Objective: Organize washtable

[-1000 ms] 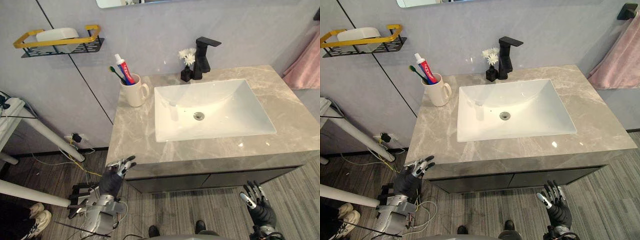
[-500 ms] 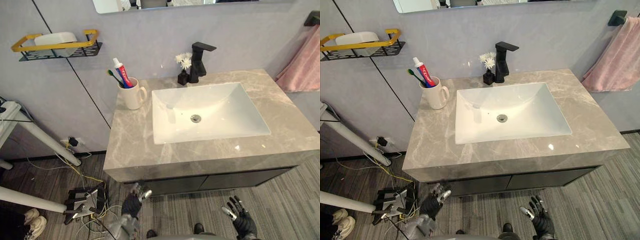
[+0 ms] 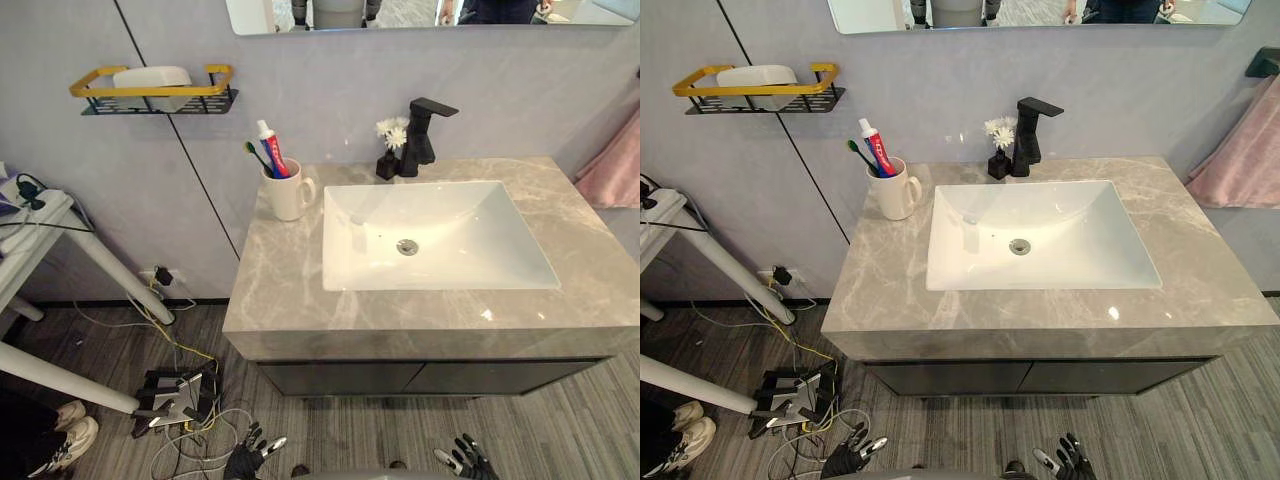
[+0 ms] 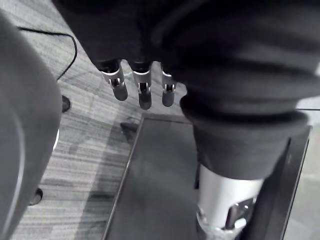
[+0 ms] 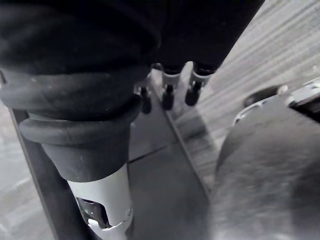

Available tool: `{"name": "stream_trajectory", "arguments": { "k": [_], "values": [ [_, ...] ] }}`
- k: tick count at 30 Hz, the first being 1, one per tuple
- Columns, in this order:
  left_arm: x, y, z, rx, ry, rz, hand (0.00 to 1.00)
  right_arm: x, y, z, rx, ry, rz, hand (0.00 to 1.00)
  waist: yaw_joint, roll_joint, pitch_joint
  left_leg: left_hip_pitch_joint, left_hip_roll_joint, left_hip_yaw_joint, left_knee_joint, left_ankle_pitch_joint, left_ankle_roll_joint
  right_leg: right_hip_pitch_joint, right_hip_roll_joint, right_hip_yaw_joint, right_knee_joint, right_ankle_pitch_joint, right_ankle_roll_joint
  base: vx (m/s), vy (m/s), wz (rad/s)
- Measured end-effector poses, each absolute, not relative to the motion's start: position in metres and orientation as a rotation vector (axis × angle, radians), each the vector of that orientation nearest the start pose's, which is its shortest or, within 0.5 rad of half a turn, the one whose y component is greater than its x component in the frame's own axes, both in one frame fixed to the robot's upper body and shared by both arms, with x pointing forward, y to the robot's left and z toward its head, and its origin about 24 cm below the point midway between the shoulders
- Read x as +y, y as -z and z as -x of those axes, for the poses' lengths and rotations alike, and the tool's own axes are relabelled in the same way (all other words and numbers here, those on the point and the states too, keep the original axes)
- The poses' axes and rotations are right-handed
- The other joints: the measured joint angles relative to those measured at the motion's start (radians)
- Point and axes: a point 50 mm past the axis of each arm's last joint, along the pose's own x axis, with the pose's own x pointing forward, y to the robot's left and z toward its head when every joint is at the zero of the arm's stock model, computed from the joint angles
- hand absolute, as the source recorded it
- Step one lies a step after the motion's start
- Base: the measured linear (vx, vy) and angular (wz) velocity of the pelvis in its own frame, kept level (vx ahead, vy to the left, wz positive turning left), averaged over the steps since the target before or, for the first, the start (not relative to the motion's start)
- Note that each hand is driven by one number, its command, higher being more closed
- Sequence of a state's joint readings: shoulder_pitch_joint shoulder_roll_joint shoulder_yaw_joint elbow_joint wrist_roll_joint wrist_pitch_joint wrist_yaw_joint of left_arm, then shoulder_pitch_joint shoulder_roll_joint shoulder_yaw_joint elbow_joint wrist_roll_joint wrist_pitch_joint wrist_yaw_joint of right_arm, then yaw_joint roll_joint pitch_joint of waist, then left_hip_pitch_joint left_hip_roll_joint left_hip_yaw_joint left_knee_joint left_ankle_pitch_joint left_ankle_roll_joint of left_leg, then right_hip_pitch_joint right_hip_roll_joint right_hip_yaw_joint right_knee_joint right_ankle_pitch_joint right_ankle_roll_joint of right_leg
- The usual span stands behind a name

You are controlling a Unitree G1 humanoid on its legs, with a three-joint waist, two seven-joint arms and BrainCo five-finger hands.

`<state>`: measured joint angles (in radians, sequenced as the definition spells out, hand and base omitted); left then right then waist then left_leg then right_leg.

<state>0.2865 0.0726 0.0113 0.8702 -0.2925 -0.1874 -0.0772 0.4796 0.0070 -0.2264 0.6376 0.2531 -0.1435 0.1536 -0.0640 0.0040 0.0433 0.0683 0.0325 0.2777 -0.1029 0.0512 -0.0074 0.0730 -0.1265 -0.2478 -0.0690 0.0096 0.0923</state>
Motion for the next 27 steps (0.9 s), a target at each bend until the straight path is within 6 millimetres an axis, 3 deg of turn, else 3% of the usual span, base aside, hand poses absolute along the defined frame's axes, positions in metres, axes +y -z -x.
{"name": "stream_trajectory", "arguments": {
  "k": [11,16,20,22,23,24,25,27],
  "values": [
    [0.183,0.154,-0.076,0.929,-0.228,0.182,0.0,-0.205,0.15,-0.026,0.96,0.421,-0.307,0.0,-0.002,-0.014,0.005,0.011,-0.004,0.0,0.0,0.0,0.0,0.01,-0.003,0.002,-0.001,-0.003,0.004,0.0,0.0,-0.01],
    [0.179,0.151,-0.087,0.91,-0.153,0.131,0.0,-0.207,0.148,-0.051,0.9,0.433,-0.319,0.0,-0.001,-0.012,0.019,0.005,0.001,0.078,0.0,-0.007,-0.004,-0.045,-0.001,0.081,0.018,-0.002,0.006,-0.02,0.018,-0.42],
    [0.174,0.143,-0.116,0.836,-0.098,0.085,0.0,-0.212,0.136,-0.079,0.791,0.435,-0.302,0.0,-0.009,0.004,0.075,-0.011,0.0,0.239,0.006,-0.03,0.002,-0.151,0.004,0.214,0.033,0.027,0.025,-0.05,0.061,-1.1],
    [0.174,0.138,-0.13,0.801,-0.074,0.062,0.0,-0.212,0.132,-0.085,0.758,0.429,-0.303,0.0,-0.014,-0.001,0.093,-0.021,0.006,0.321,0.007,-0.034,0.009,-0.189,-0.011,0.165,0.04,0.024,0.0,-0.02,0.033,-1.23],
    [0.175,0.136,-0.136,0.788,-0.066,0.05,0.0,-0.213,0.13,-0.088,0.742,0.426,-0.302,0.0,-0.022,0.001,0.102,-0.023,0.022,0.37,0.017,-0.048,0.016,-0.217,-0.021,0.076,0.078,0.006,-0.046,0.06,-0.03,-1.09],
    [0.176,0.132,-0.143,0.759,-0.063,0.04,0.0,-0.211,0.129,-0.09,0.734,0.422,-0.305,0.0,-0.033,-0.011,0.12,-0.023,0.047,0.405,0.081,-0.086,0.005,-0.228,-0.041,-0.013,0.157,0.039,-0.09,0.08,-0.053,-1.32],
    [0.182,0.128,-0.148,0.735,-0.08,0.04,0.0,-0.213,0.128,-0.09,0.732,0.421,-0.301,0.0,-0.032,-0.019,0.126,-0.024,0.064,0.437,0.148,-0.127,-0.013,-0.242,-0.039,-0.06,0.182,0.054,-0.055,0.09,-0.077,-1.35],
    [0.182,0.129,-0.147,0.744,-0.117,0.076,0.0,-0.213,0.125,-0.095,0.714,0.387,-0.276,0.0,-0.036,-0.025,0.13,-0.041,0.068,0.477,0.184,-0.154,0.005,-0.249,-0.009,-0.066,0.135,0.113,-0.115,-0.02,-0.035,-1.7]
  ]
}}
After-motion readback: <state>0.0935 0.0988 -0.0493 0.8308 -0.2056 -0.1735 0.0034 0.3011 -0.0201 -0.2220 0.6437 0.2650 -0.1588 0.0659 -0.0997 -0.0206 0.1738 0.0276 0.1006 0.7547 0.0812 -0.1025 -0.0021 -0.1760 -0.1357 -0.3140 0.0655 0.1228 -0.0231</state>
